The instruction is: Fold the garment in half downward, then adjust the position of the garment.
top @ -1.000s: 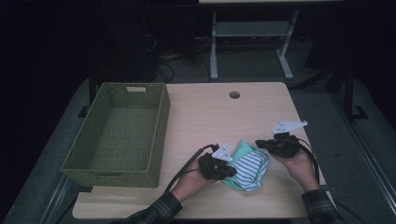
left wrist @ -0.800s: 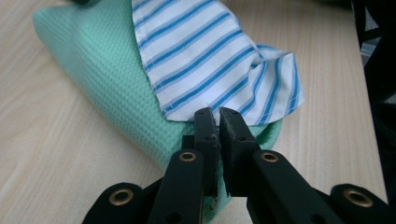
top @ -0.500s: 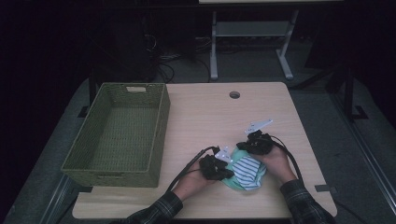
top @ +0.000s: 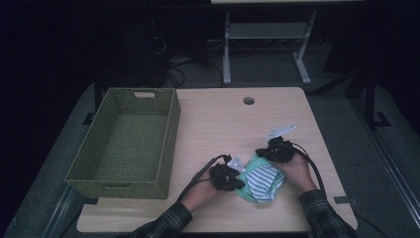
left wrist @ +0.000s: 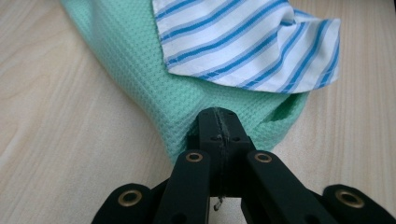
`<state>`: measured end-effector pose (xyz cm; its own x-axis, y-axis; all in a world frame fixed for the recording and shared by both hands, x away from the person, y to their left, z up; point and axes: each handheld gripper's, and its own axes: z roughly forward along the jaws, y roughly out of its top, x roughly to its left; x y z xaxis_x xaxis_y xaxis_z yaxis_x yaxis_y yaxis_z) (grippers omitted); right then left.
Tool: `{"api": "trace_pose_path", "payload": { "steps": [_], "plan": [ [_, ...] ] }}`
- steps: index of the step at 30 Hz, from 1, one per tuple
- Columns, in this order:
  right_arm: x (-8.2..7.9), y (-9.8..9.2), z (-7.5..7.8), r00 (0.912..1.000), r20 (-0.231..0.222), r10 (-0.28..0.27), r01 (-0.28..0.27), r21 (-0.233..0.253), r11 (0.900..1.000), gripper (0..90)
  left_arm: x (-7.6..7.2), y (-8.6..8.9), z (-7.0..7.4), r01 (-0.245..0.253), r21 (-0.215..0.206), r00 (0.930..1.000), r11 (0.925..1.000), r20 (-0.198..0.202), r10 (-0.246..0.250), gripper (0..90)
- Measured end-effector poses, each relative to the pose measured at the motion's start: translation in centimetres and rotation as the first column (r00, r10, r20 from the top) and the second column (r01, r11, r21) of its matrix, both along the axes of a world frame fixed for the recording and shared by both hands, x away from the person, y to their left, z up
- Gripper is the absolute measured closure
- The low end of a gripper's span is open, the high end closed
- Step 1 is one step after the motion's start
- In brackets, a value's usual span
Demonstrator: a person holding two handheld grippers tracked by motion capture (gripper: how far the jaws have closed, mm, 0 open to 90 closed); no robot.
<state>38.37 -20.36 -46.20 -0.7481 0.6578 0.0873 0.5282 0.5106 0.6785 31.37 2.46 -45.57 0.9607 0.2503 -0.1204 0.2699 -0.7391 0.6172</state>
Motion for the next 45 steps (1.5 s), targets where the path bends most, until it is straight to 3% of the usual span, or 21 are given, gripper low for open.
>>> {"api": "trace_pose_path", "payload": {
  "steps": [2,6,11,19,23,35,45],
  "plan": [
    [-0.1,-0.3,0.3,0.9999,0.014,-0.007,0.007,0.010,1.000,90.0,0.1,0.1,0.2,0.001,0.002,1.0000,1.0000,0.004,-0.001,88.9],
    [-0.5,-1.5,1.1,0.9991,0.034,-0.026,0.025,0.026,0.999,90.0,-0.1,0.6,1.2,-0.011,-0.057,0.9999,0.9983,-0.010,0.010,88.3],
    [-1.1,-3.0,1.1,0.9987,0.030,-0.042,0.042,0.005,0.999,90.0,-1.2,0.7,1.9,0.004,-0.095,0.9995,0.9954,-0.032,-0.007,89.4],
    [-1.6,-4.6,0.3,0.9984,0.011,-0.056,0.056,-0.021,0.998,90.0,-3.2,-1.0,0.5,0.091,-0.060,0.9926,0.9941,-0.076,-0.095,89.5],
    [-1.7,-4.6,0.1,0.9988,0.001,-0.048,0.048,-0.018,0.999,90.0,-3.3,-1.5,-0.1,0.098,-0.020,0.9935,0.9950,-0.056,-0.099,89.5],
    [-2.7,-4.5,0.0,0.9998,-0.012,-0.018,0.018,-0.029,0.999,90.0,-1.5,-0.3,-0.4,0.019,0.001,0.9994,0.9998,-0.029,-0.019,89.6],
    [-4.7,-5.3,-0.2,0.9994,-0.032,-0.013,0.012,-0.028,1.000,90.0,0.5,0.9,-0.4,-0.071,0.008,0.9975,0.9975,0.002,0.070,89.6]
  ]
}}
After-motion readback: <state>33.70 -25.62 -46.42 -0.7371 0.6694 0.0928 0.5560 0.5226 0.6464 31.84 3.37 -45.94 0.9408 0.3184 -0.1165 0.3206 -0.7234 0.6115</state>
